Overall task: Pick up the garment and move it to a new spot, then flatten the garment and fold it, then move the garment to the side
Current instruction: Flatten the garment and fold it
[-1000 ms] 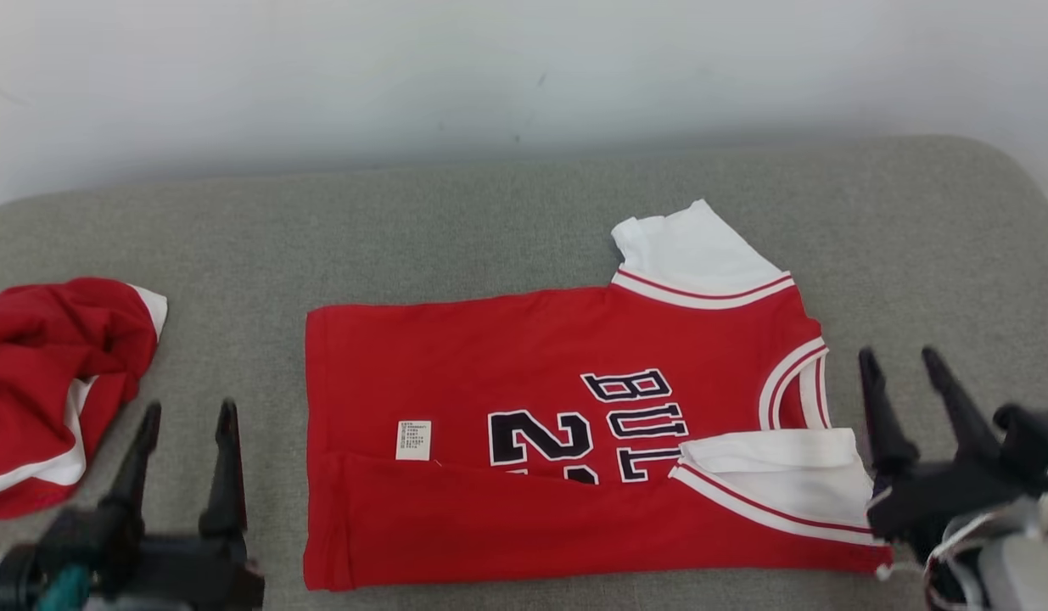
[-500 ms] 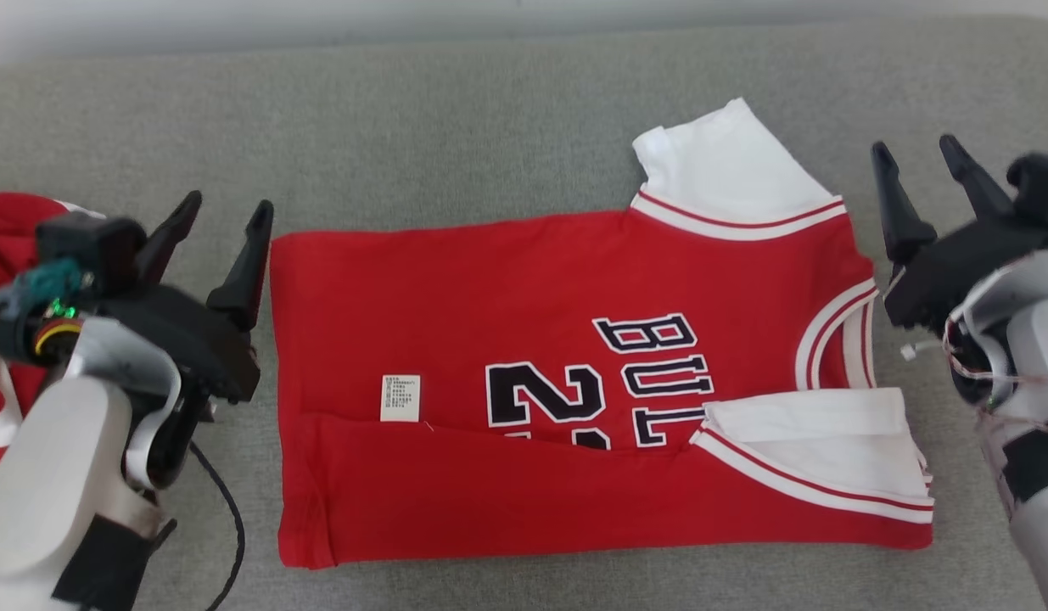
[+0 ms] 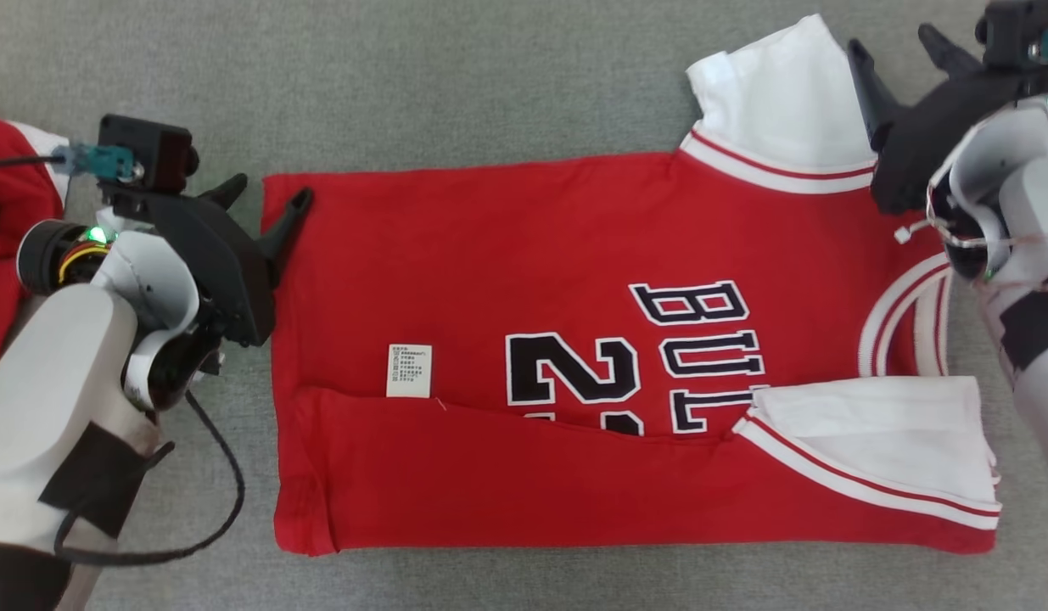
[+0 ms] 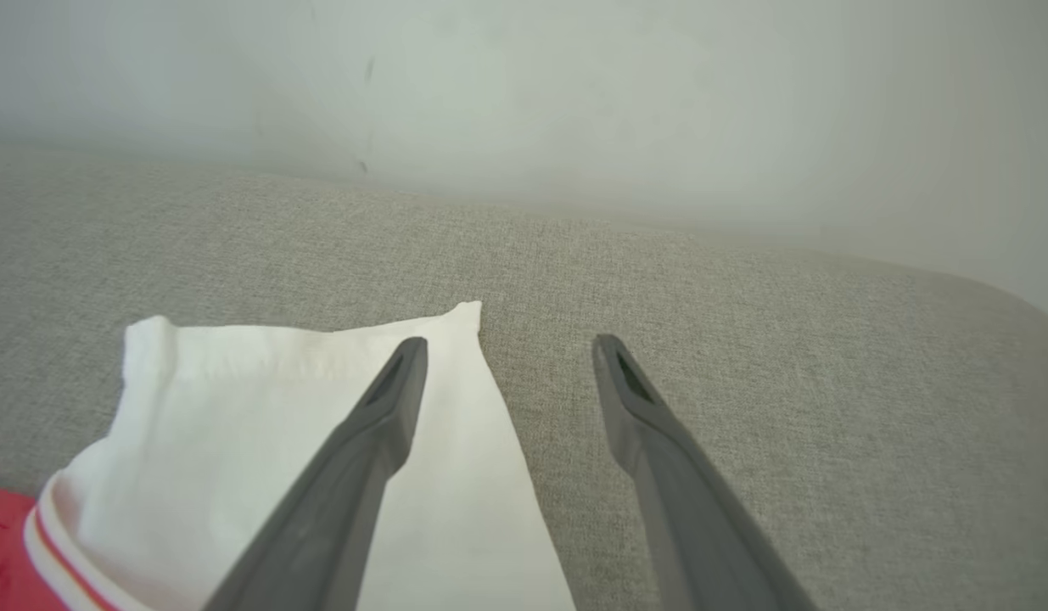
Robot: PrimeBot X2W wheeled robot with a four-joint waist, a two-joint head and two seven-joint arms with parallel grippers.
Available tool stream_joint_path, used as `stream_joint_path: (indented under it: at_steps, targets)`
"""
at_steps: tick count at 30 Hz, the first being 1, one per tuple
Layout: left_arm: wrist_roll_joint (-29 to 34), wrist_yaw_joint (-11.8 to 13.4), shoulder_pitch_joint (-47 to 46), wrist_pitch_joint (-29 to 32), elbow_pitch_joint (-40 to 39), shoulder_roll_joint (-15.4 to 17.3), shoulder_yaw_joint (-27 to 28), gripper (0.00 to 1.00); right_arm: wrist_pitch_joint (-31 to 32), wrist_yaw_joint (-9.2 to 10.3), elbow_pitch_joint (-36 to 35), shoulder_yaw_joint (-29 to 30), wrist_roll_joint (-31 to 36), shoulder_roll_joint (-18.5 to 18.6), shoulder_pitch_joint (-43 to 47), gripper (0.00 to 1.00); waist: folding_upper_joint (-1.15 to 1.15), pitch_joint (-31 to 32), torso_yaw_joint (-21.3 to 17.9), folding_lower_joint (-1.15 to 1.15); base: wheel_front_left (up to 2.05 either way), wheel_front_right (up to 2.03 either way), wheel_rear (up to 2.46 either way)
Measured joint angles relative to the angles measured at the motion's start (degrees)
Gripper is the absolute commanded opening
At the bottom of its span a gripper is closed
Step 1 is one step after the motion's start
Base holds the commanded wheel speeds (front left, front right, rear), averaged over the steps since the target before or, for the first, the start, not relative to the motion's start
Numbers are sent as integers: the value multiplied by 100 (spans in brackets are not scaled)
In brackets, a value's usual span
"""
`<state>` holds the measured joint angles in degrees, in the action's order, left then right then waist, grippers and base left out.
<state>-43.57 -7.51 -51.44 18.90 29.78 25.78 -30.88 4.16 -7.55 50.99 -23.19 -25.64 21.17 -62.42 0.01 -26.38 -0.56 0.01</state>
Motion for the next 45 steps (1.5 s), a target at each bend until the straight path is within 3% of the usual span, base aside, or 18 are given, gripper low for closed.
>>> stream_joint_path:
  at_steps: [18, 19, 20, 21, 22, 27, 33, 45]
  targets:
    - [-598, -4, -726, 491, 187, -227, -560, 100, 755, 0, 1703, -592, -216, -78, -1356, 100, -1, -475, 492, -2, 0, 0, 0]
    - [-615, -3, -749, 544, 192, -237, -581, 50, 834, 0, 1759, -599, -242, -86, -1424, 100, -1, -492, 508, -2, 0, 0, 0]
    - [-642, 1, -775, 576, 182, -237, -599, 35, 901, 0, 1817, -593, -270, -90, -1497, 100, -1, -510, 519, -2, 0, 0, 0]
    - [-646, 2, -804, 589, 183, -232, -605, 0, 943, 0, 1850, -599, -286, -91, -1549, 35, -2, -528, 530, -2, 0, 0, 0]
    - [-652, 2, -836, 589, 188, -234, -615, 0, 967, 0, 1880, -615, -287, -94, -1586, 0, -1, -543, 539, -2, 0, 0, 0]
    - [-670, -3, -871, 442, 190, -254, -692, 0, 915, 0, 1969, -645, -332, -186, -1747, 0, -1, -578, 533, -2, 0, 0, 0]
    - [-653, -3, -834, -82, 318, -261, -756, 0, 267, 0, 1898, -739, -361, -135, -1716, 0, -1, -409, 460, -1, 0, 0, 0]
    - [-660, 56, -124, -1257, 661, -255, -734, 0, -1059, 0, 901, -1343, -1031, 112, -372, 0, -1, 408, 184, -2, 0, 0, 0]
